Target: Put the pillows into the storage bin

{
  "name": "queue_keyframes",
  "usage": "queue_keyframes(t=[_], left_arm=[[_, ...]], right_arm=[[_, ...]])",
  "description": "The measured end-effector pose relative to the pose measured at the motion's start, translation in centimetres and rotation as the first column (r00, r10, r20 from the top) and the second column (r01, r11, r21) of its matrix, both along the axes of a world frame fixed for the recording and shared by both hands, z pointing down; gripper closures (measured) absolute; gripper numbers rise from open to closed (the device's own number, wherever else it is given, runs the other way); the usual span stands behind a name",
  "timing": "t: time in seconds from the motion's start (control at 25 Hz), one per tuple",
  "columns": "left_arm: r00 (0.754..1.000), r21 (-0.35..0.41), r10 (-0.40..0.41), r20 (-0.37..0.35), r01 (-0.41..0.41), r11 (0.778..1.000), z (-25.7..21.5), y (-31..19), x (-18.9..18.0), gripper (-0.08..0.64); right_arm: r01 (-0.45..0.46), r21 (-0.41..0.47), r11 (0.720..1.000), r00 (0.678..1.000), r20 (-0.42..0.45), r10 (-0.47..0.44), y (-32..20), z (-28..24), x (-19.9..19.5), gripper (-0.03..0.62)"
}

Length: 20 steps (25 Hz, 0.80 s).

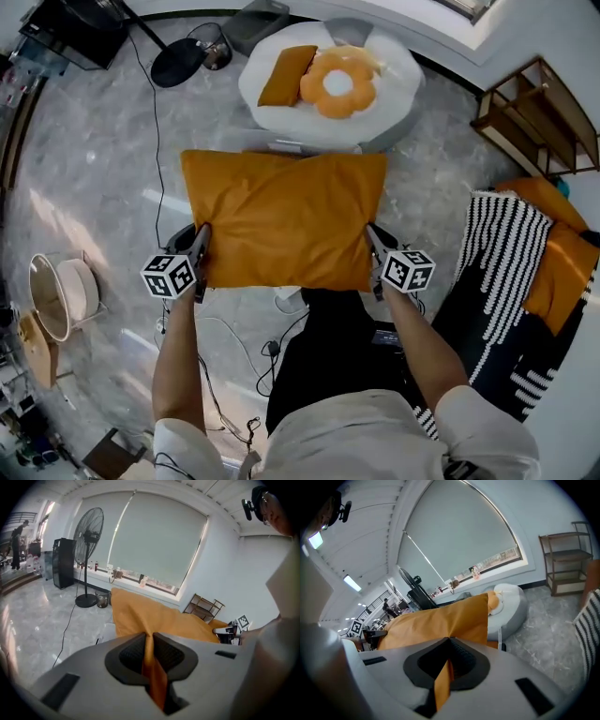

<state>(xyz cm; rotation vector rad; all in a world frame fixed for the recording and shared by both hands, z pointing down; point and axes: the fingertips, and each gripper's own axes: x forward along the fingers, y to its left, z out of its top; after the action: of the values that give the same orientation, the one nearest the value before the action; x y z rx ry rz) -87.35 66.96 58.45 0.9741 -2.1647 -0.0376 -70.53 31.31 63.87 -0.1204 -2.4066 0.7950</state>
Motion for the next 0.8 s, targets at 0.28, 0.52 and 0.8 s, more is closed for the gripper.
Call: queue_keyframes(t=[0.28, 0.52, 0.8], left_arm=[[0.997, -0.080, 0.007, -0.075, -0.013, 0.997, 8.1, -0.1, -6.6, 0.505], [0.992, -0.133, -0.010, -0.123, -0.007, 0.991, 14.8, -0.8, -12.3, 0.505], [0.976, -0.194, -0.048, -0.211, 0.006, 0.981, 22.2, -1.8, -16.5, 0.505]], right_arm=[[-0.004, -0.059, 0.998, 0.997, -0.073, 0.000, 0.8, 7.7, -4.8, 0.563], [0.007, -0.081, 0.997, 0.993, -0.120, -0.017, 0.4, 12.6, -9.9, 0.563], [0.010, -0.089, 0.996, 0.984, -0.176, -0.026, -0.6, 17.4, -14.0, 0.563]])
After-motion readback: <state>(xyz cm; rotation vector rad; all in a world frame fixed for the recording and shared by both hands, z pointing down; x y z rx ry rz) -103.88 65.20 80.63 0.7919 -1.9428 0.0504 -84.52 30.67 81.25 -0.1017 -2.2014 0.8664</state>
